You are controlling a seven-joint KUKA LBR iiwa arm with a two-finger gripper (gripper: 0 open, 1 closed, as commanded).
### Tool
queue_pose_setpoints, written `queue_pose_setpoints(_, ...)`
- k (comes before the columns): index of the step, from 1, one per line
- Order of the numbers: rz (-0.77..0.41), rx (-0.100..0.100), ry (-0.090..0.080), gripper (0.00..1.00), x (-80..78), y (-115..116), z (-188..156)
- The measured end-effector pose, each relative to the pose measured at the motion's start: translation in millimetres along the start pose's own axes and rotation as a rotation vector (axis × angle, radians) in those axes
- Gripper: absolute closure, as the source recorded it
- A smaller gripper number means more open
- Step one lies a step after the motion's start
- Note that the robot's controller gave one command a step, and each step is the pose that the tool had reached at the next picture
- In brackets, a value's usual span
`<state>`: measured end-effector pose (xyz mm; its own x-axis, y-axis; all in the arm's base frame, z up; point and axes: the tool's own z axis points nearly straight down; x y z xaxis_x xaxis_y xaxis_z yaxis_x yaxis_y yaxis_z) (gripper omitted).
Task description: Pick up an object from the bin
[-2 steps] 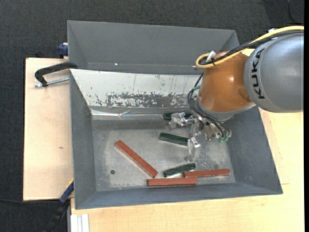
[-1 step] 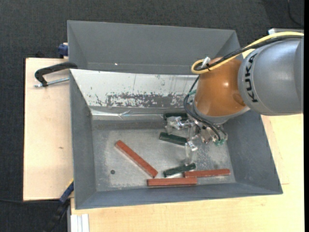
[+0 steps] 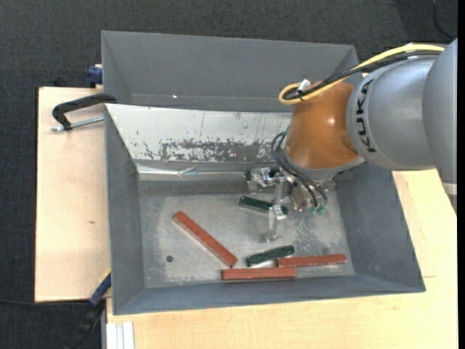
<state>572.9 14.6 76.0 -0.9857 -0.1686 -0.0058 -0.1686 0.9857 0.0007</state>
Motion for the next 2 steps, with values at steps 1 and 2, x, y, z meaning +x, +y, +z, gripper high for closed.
queue_pose_setpoints(1, -0.173, 0.0, -0.001, 1.0, -31.7, 3.0, 5.0)
queue_pose_setpoints(2, -0.172, 0.0, -0.001, 1.0, -31.6, 3.0, 5.0)
